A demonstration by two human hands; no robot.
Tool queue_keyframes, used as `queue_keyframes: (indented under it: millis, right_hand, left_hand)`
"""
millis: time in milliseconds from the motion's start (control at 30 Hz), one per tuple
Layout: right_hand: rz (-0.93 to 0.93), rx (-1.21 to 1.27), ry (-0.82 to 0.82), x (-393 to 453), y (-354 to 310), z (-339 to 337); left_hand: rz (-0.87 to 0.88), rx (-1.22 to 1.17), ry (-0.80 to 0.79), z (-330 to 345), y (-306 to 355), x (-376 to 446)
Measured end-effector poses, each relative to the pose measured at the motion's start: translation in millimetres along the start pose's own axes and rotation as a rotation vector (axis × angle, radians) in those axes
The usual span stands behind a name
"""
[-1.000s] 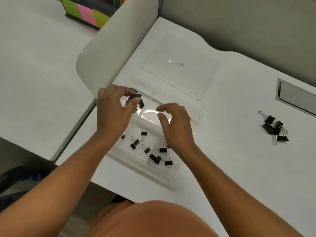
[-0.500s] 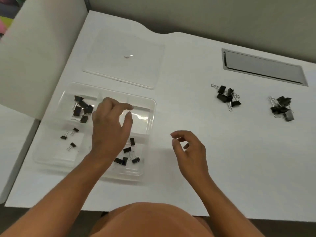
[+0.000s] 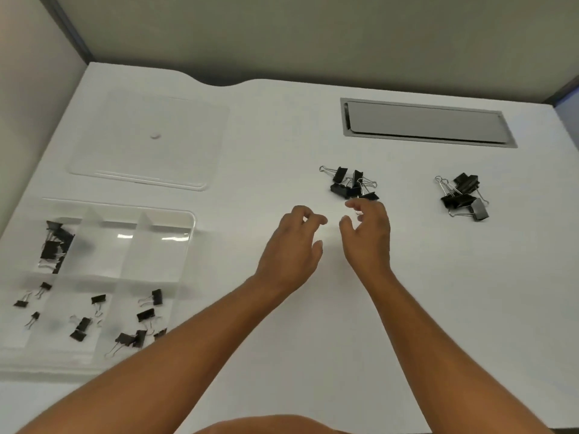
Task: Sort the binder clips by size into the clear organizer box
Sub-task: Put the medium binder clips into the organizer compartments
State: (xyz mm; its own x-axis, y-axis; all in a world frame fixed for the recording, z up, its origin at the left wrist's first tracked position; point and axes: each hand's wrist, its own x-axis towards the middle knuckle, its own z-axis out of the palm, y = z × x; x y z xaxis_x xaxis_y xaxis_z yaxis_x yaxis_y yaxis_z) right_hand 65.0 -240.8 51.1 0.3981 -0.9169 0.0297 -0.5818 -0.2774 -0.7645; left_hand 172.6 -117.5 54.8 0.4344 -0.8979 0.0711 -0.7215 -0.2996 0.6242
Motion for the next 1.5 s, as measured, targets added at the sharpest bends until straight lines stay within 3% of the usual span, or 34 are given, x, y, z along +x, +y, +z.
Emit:
queue_keyframes:
  millis: [133, 333, 433, 600, 733, 833, 900, 1000, 1167, 1367, 1500]
  right_hand:
    - [0.015, -0.164, 0.008, 49.9, 37.9, -1.8]
    - [-0.004, -0.21, -0.014, 82.2, 64.2, 5.9]
    - [-0.008, -0.113, 0.017, 85.0, 71.9, 2.0]
    - [0.024, 0.1, 0.058, 79.0, 83.6, -15.6]
    - [0.261, 0.45, 0.042, 61.8, 69.3, -38.9]
    - [0.463, 0.813, -0.066, 36.9, 52.2, -47.2]
    - [0.553, 0.905, -0.157, 16.4, 37.5, -47.3]
    - [0.58, 0.905, -0.324, -15.7, 15.1, -41.1]
    - [0.472, 0.817, -0.534, -57.6, -24.3, -24.0]
    - [0.359, 0.624, -0.523, -91.4, -81.6, 13.8]
    - [0.28, 0.618, -0.54, -113.9, -126.4, 43.6]
  left_hand:
    - [-0.121, 0.032, -0.014, 39.9, 21.6, 54.1]
    - [-0.363, 0.095, 0.073, 76.7, 34.5, 114.0]
    - [-0.422, 0.111, 0.107, 86.0, 34.6, 129.6]
    - [-0.481, -0.104, 0.216, 86.8, 32.9, 129.3]
    - [-0.611, -0.514, 0.29, 67.1, 47.0, 100.6]
    - [-0.705, -0.786, 0.223, 43.2, 55.6, 63.7]
    - [-0.731, -0.903, 0.176, 24.4, 56.8, 38.3]
    - [-0.749, -0.979, 0.151, -6.2, 51.5, 2.8]
    - [-0.749, -0.983, 0.194, -52.4, 25.3, -53.7]
    - [-0.726, -0.951, 0.296, -116.3, -12.8, -111.1]
    - [-0.713, -0.745, 0.52, -158.7, -56.0, -141.8]
